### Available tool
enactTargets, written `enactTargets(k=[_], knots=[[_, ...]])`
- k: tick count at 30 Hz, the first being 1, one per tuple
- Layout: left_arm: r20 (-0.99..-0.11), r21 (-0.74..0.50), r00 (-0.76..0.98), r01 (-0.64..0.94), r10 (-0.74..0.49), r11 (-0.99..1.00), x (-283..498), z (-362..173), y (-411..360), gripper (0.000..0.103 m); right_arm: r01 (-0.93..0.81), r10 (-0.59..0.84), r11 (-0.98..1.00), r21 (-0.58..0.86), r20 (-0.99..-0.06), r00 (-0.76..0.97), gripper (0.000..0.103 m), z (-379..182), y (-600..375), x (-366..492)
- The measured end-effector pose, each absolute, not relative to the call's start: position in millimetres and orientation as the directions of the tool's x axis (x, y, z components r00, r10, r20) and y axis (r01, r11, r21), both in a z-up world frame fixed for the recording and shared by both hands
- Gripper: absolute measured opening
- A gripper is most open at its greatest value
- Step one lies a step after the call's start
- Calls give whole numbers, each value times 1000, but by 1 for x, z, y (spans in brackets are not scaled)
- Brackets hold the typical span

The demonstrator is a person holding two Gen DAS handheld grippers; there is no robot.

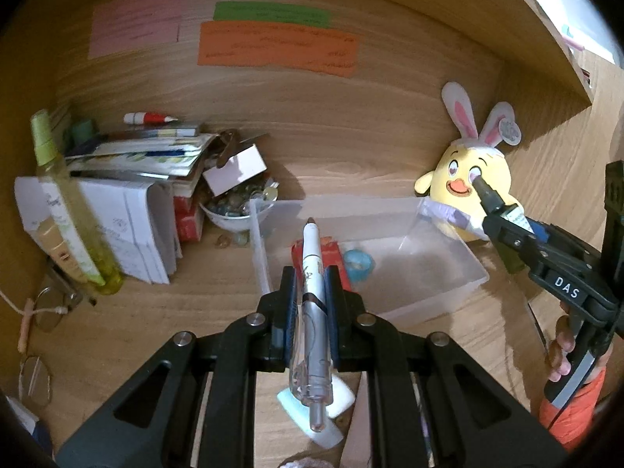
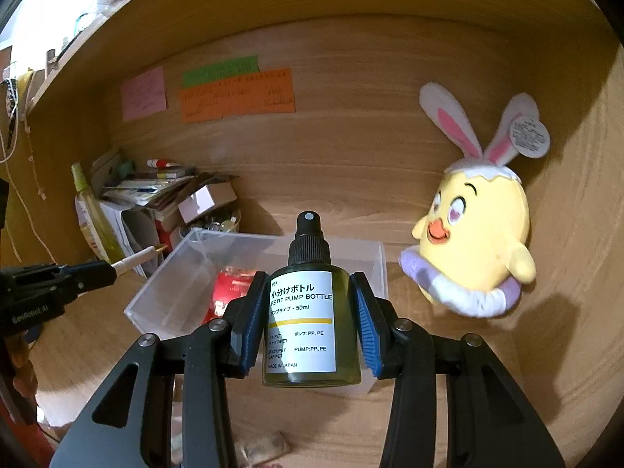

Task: Organize objects
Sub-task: 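Lower the pen and bottle into the clear box and open both tools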

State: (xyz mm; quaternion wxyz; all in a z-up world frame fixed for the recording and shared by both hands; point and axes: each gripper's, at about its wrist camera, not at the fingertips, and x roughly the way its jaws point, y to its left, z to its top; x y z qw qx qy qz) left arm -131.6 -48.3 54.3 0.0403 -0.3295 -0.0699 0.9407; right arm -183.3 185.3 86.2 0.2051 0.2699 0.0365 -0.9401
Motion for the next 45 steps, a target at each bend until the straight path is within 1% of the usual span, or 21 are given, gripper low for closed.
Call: enactTargets(k=[10, 26, 34, 45], knots=[[-629, -154, -764, -56, 141, -987, -164, 48, -35, 13, 424, -360, -906, 6, -538, -762, 39, 84, 164, -214], [-714, -146, -682, -75, 157, -986, -211, 5, -25, 13, 428, -321, -904, 11, -678, -661, 39, 30, 148, -267], [-741, -145, -650, -93, 170, -985, -222, -10, -19, 13, 418, -281, -908, -23, -707, -649, 39, 18, 143, -274], [-757, -134, -630, -109, 173, -985, -223, -11, -15, 13, 412, -229, -908, -76, -734, -639, 39, 9, 133, -273]])
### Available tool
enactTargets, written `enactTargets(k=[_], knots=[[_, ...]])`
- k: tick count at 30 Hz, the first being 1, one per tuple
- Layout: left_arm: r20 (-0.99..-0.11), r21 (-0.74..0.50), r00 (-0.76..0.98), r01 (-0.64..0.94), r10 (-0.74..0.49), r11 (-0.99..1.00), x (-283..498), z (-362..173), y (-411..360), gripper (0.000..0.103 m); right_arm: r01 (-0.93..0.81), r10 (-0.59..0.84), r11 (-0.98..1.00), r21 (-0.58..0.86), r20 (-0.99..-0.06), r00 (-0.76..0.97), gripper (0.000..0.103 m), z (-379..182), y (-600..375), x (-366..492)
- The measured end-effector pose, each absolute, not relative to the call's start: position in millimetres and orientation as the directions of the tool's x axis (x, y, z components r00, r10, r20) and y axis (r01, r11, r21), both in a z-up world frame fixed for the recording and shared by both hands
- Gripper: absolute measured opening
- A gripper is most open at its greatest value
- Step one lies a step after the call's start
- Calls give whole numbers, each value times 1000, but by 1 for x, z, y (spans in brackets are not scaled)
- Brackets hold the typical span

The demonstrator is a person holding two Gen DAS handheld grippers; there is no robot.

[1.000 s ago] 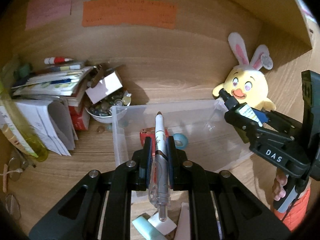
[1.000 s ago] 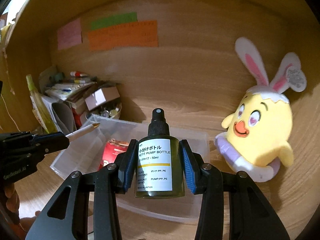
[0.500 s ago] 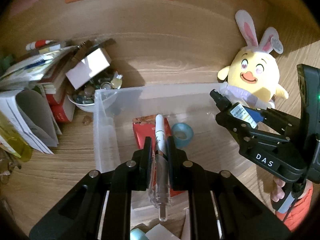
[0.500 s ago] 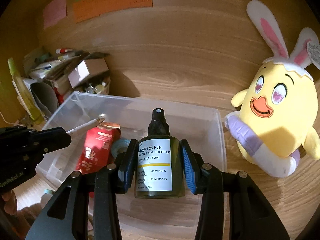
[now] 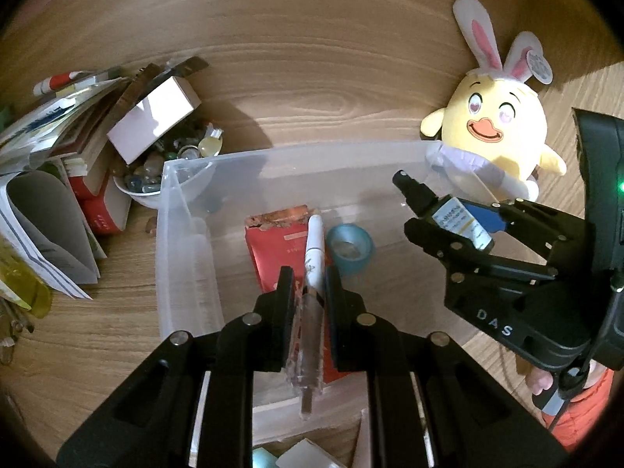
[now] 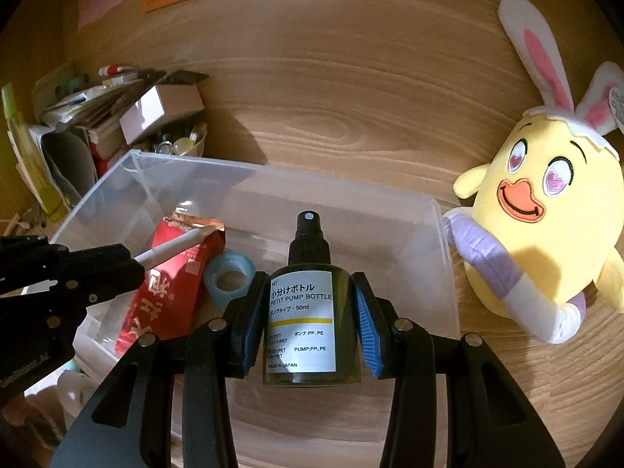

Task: Organize objects
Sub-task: 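Lower the pen and bottle into the clear box and open both tools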

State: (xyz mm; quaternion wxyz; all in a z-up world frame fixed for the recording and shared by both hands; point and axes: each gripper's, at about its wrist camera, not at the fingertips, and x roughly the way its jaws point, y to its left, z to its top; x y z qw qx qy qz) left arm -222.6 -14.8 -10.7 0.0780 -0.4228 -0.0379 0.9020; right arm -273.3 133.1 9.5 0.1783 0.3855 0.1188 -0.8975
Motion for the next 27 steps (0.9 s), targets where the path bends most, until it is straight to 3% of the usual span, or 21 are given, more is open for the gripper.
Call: enactTargets(k=[3, 7, 11, 21, 27], knots=[[-760, -122, -628, -112, 165, -986, -221, -9, -12, 16, 414, -223, -907, -79, -743, -631, 39, 8, 130, -273], [-751, -109, -641, -117, 159, -987, -215, -4, -9, 39, 415, -217, -906, -85, -748, -627, 39, 7, 129, -272], [-738, -95, -658, -121, 152, -988, -209, 2, -5, 42, 416, -212, -905, -93, -748, -629, 39, 9, 130, -270], [-696, -77, -704, -120, 140, -990, -189, 25, -6, 67, 406, -236, -910, -83, -701, -673, 71, 34, 138, -252], [-657, -63, -743, -114, 127, -992, -166, 40, -9, 85, 404, -258, -912, -67, -671, -695, 77, 51, 150, -234]])
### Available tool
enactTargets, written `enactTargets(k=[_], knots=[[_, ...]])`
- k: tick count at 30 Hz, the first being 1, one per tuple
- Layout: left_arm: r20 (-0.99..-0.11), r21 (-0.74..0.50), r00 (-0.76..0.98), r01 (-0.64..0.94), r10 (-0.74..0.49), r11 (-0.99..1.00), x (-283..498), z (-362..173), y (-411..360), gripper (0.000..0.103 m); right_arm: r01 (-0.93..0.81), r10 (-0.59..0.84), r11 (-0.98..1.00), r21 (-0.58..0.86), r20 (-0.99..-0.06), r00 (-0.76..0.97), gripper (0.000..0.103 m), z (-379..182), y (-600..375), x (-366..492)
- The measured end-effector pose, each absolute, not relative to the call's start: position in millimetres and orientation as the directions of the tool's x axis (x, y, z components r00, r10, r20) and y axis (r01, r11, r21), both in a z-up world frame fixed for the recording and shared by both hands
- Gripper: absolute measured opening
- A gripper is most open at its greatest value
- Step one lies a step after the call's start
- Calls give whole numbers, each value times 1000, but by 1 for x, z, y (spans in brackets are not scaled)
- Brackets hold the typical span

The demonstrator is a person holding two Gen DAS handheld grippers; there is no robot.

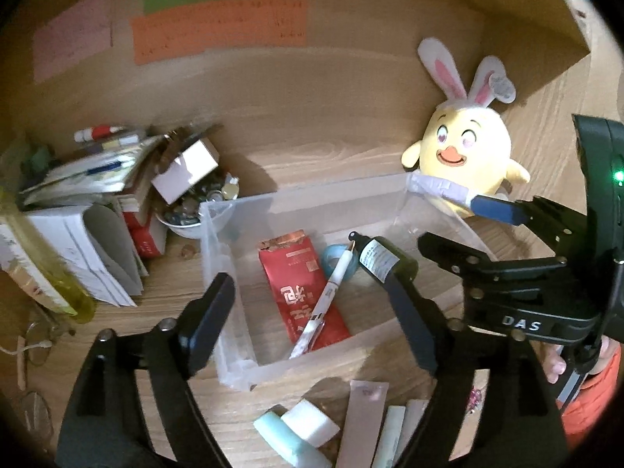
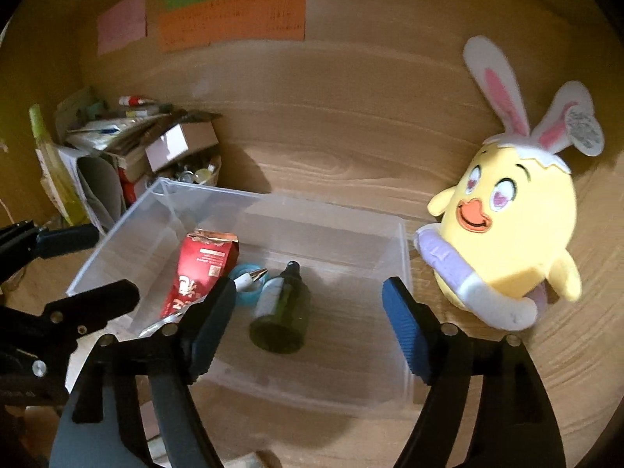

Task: Organize objects
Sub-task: 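Lower the pen and bottle into the clear box and open both tools, then grasp the white tape roll with the left tool while the right tool grasps the small tin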

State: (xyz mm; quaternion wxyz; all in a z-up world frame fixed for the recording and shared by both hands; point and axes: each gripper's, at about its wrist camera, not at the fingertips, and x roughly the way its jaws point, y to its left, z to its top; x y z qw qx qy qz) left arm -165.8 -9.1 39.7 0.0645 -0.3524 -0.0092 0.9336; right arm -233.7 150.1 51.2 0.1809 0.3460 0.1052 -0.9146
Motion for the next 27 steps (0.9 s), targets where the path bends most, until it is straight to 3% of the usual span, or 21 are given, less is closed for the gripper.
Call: enactTargets(k=[7, 16, 27], knots=[[-624, -47, -774, -98, 106, -994, -137, 51, -14, 94, 404, -273, -912, -72, -627, -729, 82, 67, 165, -201], [-624, -31, -777, -84, 85, -996, -106, 46, -23, 95, 398, -276, -914, -77, -600, -751, 83, 71, 185, -165], [-688, -37, -722, -63, 71, -997, -93, 11, -33, 95, 390, -253, -917, -80, -640, -726, 83, 44, 193, -140]])
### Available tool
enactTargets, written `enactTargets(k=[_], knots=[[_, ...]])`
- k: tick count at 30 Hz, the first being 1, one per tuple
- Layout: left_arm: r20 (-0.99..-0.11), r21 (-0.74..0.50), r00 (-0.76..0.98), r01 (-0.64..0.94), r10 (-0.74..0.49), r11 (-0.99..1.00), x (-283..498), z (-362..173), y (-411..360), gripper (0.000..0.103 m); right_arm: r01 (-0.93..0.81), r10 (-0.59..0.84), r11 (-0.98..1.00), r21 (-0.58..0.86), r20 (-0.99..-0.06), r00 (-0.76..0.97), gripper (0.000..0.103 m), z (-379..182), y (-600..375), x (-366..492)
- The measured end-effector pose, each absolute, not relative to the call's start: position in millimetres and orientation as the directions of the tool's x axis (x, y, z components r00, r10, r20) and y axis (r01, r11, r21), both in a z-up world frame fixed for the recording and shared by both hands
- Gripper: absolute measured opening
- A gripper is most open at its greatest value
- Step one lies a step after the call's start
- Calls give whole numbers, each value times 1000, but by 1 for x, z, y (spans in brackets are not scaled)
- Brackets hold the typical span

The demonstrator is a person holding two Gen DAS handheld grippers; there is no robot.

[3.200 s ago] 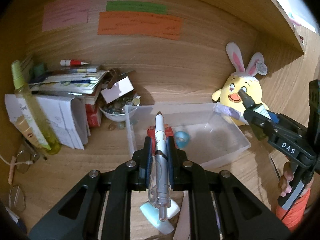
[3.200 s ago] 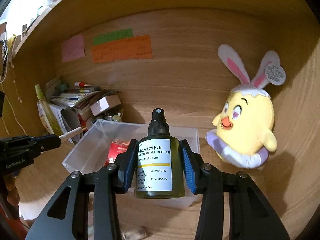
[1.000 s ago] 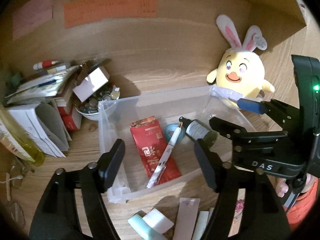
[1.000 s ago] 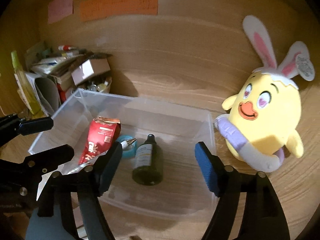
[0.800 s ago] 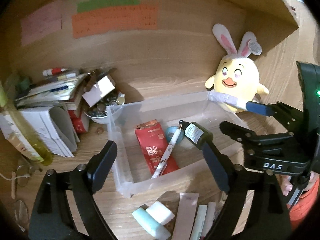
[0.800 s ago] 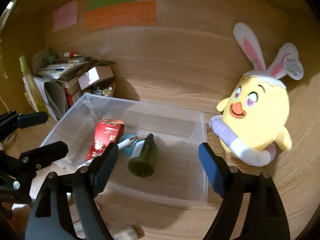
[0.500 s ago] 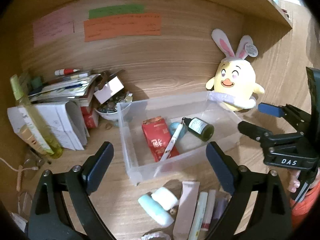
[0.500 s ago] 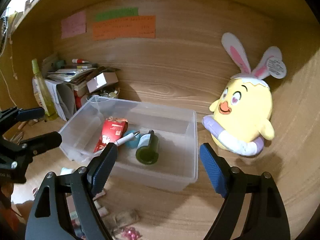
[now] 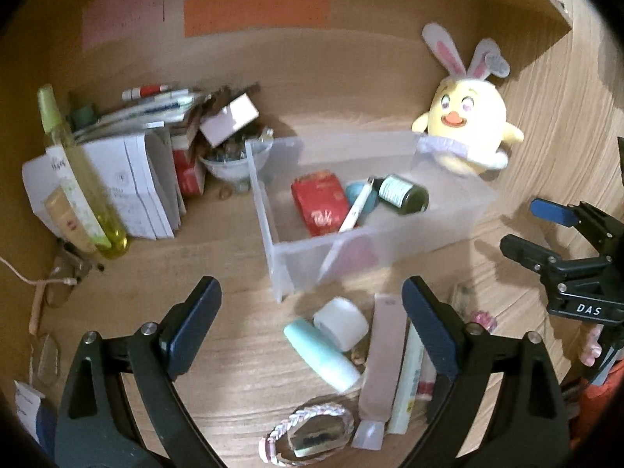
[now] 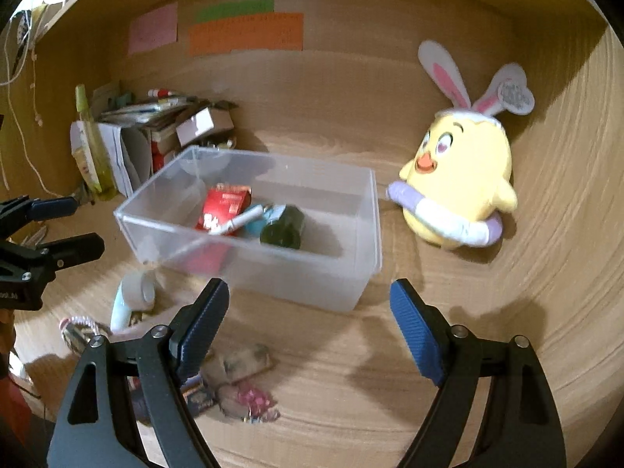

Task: Organize objects
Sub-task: 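Grasp the white tape roll with the left tool while the right tool grasps the small tin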

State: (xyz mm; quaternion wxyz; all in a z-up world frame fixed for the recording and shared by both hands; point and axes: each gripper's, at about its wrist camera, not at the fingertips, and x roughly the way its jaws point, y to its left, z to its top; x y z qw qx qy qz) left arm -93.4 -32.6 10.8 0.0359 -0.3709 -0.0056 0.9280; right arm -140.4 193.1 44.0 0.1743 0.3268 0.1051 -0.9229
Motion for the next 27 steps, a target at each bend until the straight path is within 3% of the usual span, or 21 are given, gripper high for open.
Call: enactTargets(k=[18, 22, 27], knots=[[-775, -32, -624, -111, 95, -993, -110, -43, -31, 94, 488, -261, -871, -57, -788, -557, 83, -18, 193, -138], [-779, -42, -617, -127, 112, -991, -115, -45, -29, 82, 512, -272, -857, -54, -797, -539, 83, -23, 189, -138], [-779, -54, -613, -142, 131, -988, -120, -46, -26, 75, 527, -275, -848, -54, -806, -525, 82, -29, 185, -143]])
